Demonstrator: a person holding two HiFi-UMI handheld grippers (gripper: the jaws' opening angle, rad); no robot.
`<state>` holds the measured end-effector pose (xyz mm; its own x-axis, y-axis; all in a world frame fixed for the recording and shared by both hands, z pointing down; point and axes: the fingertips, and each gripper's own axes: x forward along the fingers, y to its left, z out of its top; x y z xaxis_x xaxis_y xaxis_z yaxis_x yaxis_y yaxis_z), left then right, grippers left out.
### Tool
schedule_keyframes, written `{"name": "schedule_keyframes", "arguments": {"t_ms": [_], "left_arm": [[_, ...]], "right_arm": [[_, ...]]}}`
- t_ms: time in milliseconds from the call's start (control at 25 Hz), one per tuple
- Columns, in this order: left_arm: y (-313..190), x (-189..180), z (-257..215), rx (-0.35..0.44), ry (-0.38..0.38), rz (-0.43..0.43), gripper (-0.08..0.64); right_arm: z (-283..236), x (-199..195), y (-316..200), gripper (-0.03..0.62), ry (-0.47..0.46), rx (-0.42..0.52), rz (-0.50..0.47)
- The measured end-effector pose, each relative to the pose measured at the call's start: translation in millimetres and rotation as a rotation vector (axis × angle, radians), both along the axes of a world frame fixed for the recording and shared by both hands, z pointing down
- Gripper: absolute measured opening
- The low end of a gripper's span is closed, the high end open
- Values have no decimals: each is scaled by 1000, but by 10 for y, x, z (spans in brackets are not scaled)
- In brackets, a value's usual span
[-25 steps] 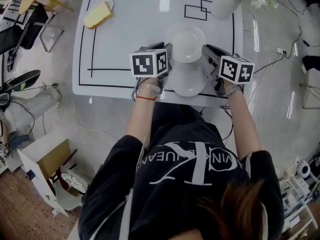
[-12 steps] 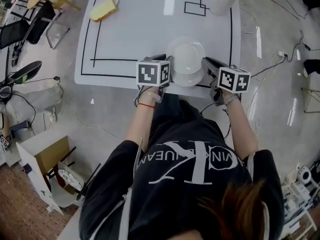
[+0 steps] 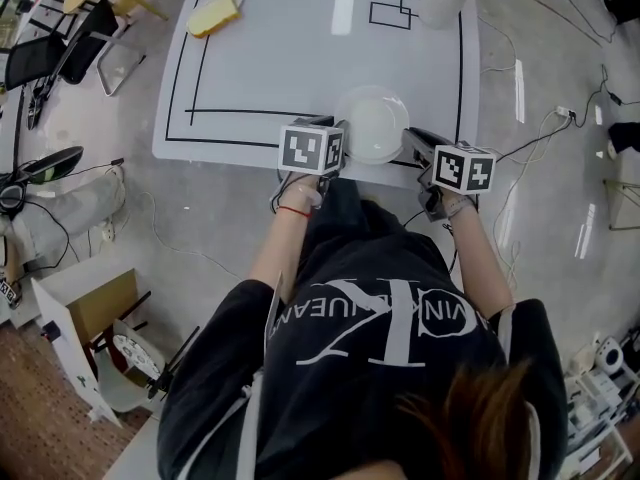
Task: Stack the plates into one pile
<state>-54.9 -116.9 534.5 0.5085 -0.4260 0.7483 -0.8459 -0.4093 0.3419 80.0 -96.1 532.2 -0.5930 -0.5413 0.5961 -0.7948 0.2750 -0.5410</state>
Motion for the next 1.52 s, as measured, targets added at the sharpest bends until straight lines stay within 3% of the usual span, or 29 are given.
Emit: {"name": "schedule_keyframes", "arguments": {"t_ms": [560, 920, 1160, 1400, 1520], "left_arm": [[98, 4, 81, -28, -12, 29, 103], [10, -14, -51, 23, 6, 9, 103], [-195, -156, -325, 158, 37, -63, 109], [-442, -378, -783, 374, 58, -154, 103], [-516, -483, -1031, 492, 53, -180, 68]], "right_arm": [[34, 13, 83, 63, 109, 25, -49], [-98, 72, -17, 48, 122, 86, -41], [-359, 130, -153, 57, 84, 200, -38], [-839, 227, -340, 12, 69, 391, -13], [-1063, 263, -406, 2, 76, 475, -12]]}}
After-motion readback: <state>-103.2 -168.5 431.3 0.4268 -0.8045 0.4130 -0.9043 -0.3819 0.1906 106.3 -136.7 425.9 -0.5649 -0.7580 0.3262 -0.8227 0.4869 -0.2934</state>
